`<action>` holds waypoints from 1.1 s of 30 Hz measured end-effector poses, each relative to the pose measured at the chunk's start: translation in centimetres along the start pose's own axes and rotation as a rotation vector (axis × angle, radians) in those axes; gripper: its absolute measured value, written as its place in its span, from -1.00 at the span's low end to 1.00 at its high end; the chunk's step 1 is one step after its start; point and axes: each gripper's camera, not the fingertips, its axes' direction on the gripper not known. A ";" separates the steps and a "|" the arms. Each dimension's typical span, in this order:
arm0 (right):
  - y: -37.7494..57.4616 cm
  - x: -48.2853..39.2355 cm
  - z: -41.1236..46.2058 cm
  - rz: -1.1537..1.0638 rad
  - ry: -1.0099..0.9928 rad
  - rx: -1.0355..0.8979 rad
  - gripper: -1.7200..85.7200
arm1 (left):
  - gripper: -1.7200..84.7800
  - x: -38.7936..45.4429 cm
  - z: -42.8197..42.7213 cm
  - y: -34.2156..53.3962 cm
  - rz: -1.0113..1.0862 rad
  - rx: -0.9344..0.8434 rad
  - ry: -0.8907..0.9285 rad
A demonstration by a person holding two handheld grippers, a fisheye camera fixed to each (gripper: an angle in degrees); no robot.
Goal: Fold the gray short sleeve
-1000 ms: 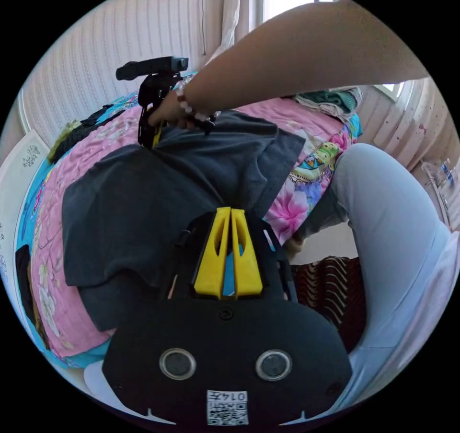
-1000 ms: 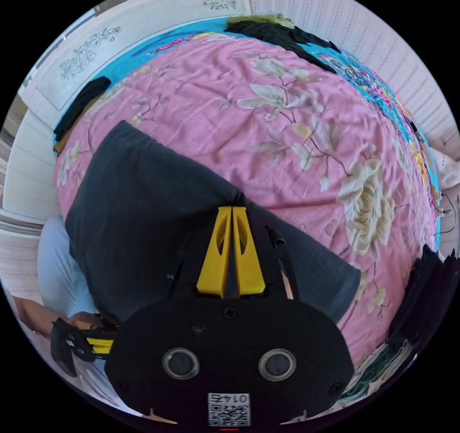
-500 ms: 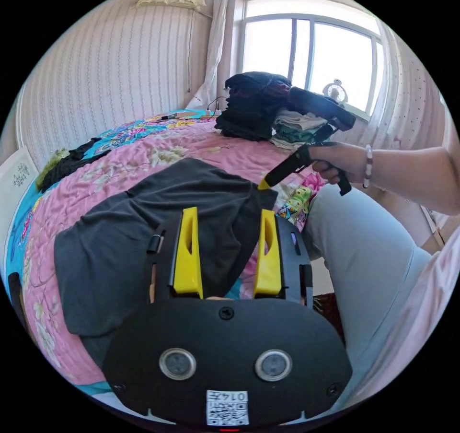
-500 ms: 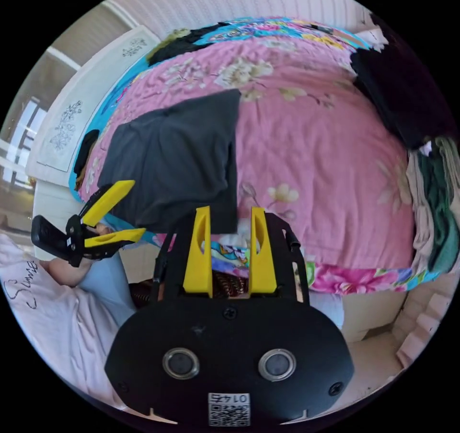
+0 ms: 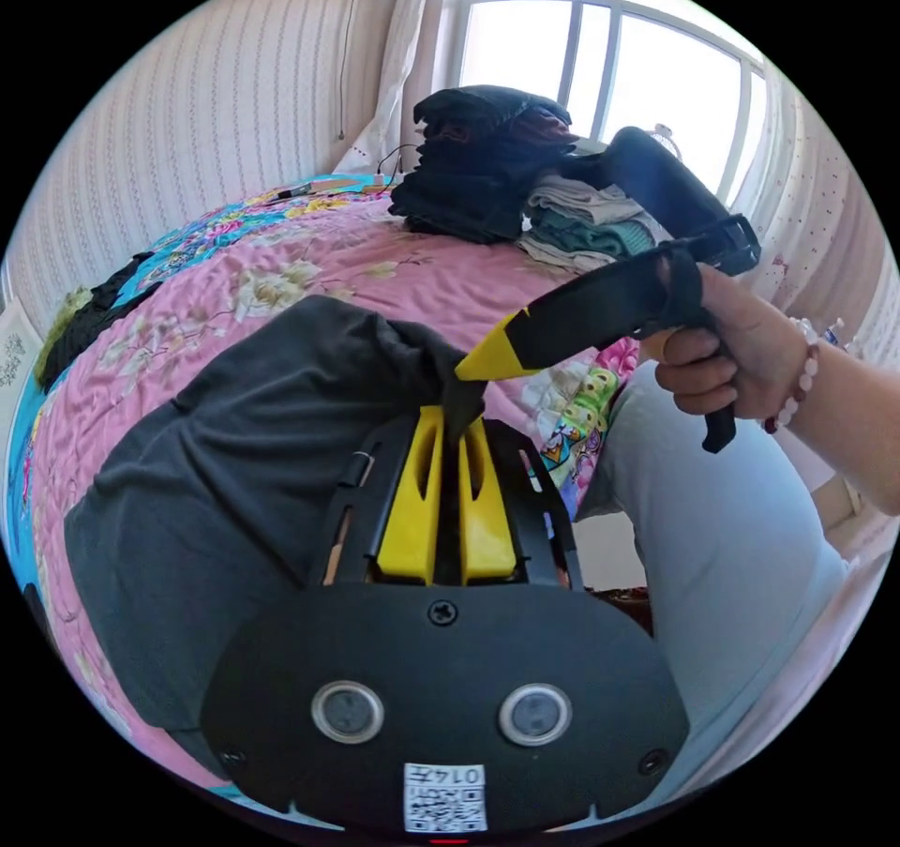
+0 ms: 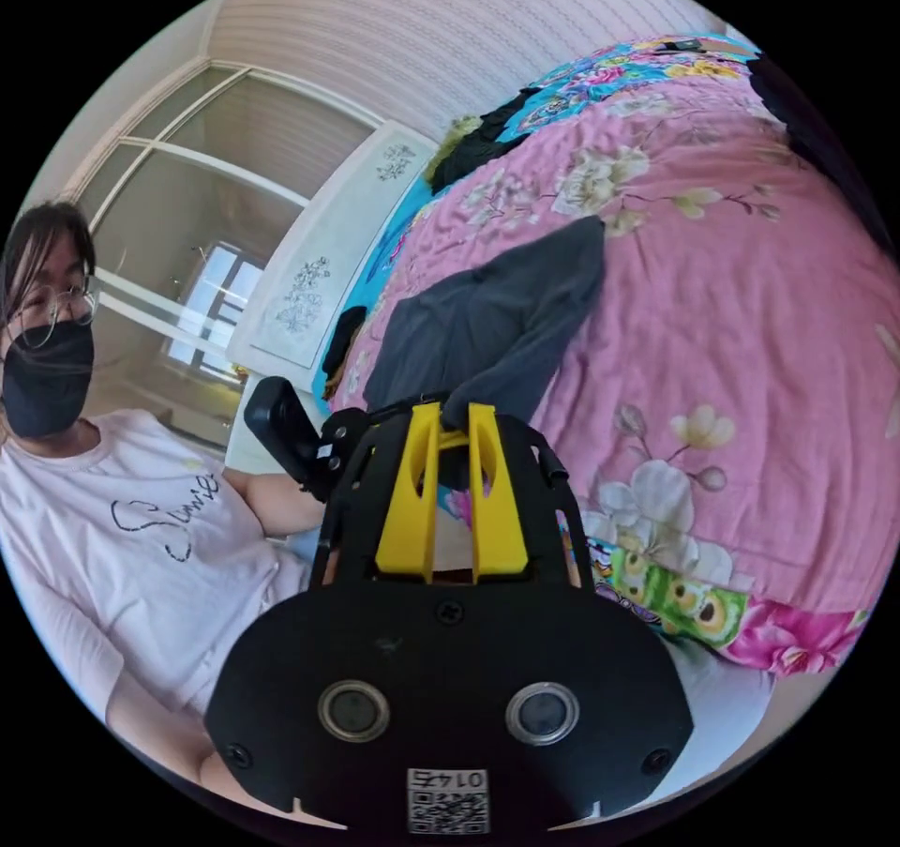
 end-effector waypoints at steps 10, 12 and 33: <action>-7.4 14.8 2.5 0.208 -0.047 0.227 -0.69 | -0.97 -1.9 -0.3 -2.2 0.035 -0.071 -0.005; -9.5 15.4 4.7 0.193 -0.020 0.199 -0.75 | -0.97 -2.6 -0.9 -2.7 0.035 -0.065 -0.005; -16.2 -8.7 44.2 -0.312 0.123 -0.292 -0.74 | -0.98 -25.1 -27.0 8.9 -0.647 0.163 -0.330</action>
